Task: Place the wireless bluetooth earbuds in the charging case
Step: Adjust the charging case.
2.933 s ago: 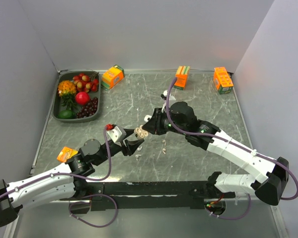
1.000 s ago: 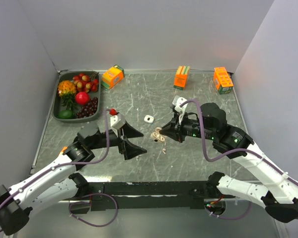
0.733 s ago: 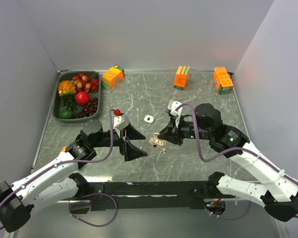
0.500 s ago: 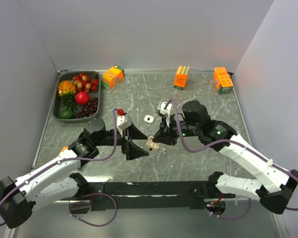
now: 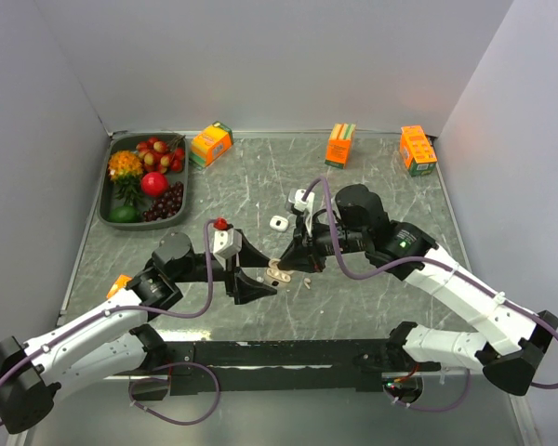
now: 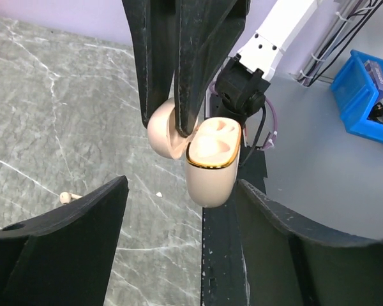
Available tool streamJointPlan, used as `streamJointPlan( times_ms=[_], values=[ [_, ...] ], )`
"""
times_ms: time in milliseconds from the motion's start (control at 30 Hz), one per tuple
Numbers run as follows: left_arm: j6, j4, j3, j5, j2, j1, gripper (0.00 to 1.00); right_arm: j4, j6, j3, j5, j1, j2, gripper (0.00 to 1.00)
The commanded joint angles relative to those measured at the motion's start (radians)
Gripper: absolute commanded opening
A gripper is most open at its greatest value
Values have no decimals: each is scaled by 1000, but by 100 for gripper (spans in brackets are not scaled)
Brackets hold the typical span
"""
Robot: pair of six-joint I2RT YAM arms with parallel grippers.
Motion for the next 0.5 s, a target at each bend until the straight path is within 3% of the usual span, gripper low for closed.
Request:
streamJointPlan(
  times_ms=[0, 300, 467],
  values=[
    [9, 82, -9, -6, -22, -3, 71, 35, 4, 51, -28, 17, 4, 0],
    [-43, 114, 3, 24, -14, -9, 69, 48, 4, 45, -2, 25, 12, 0],
    [-71, 117, 3, 46, -13, -14, 72, 64, 4, 34, 44, 28, 1, 0]
  ],
)
